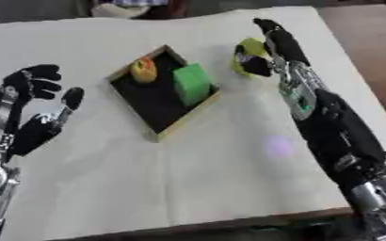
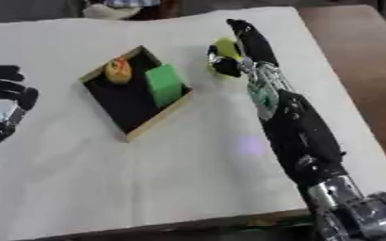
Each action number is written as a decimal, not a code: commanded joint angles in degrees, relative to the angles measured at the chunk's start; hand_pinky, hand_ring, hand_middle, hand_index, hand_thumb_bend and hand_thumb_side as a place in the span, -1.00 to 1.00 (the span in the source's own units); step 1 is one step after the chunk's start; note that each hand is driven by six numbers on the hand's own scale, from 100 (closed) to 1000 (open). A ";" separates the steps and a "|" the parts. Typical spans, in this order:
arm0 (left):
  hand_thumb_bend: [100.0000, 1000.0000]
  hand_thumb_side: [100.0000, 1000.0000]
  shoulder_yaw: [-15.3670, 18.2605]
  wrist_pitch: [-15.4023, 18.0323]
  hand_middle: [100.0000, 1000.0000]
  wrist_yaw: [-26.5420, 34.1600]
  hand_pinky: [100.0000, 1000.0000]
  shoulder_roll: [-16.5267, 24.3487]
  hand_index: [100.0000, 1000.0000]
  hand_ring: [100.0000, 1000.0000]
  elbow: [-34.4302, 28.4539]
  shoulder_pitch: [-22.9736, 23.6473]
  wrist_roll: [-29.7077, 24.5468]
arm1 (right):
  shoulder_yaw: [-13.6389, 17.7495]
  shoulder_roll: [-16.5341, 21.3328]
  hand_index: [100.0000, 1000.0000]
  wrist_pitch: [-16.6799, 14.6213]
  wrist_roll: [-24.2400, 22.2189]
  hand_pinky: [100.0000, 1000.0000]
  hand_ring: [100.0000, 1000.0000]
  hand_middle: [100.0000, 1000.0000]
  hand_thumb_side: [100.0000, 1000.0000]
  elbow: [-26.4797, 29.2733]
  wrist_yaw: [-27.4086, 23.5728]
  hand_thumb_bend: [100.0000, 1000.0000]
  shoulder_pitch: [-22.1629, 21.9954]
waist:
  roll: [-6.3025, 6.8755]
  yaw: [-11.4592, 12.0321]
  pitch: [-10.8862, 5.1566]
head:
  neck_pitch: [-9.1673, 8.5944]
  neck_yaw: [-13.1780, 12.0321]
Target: Pick up objects on the table and place them in the box.
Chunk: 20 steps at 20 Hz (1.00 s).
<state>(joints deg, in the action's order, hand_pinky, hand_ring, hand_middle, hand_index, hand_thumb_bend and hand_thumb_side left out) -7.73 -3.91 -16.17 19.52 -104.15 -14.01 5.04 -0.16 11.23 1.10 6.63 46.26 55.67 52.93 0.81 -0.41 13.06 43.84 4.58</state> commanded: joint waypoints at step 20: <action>0.01 0.24 0.48 1.73 0.22 0.42 0.25 -0.17 0.53 0.23 -0.09 0.53 -2.40 | 0.90 2.47 1.00 -3.13 -11.05 0.68 0.84 0.71 0.06 -4.26 -6.52 -0.97 0.59 | -0.15 0.28 -1.91 | 0.28 -0.02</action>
<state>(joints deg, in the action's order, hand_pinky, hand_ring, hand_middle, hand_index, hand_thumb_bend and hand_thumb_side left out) -7.72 -2.36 -16.13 19.03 -103.57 -13.15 2.90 0.67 12.04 -2.14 -3.41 42.46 49.47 53.43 0.81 -0.09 12.75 43.84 4.58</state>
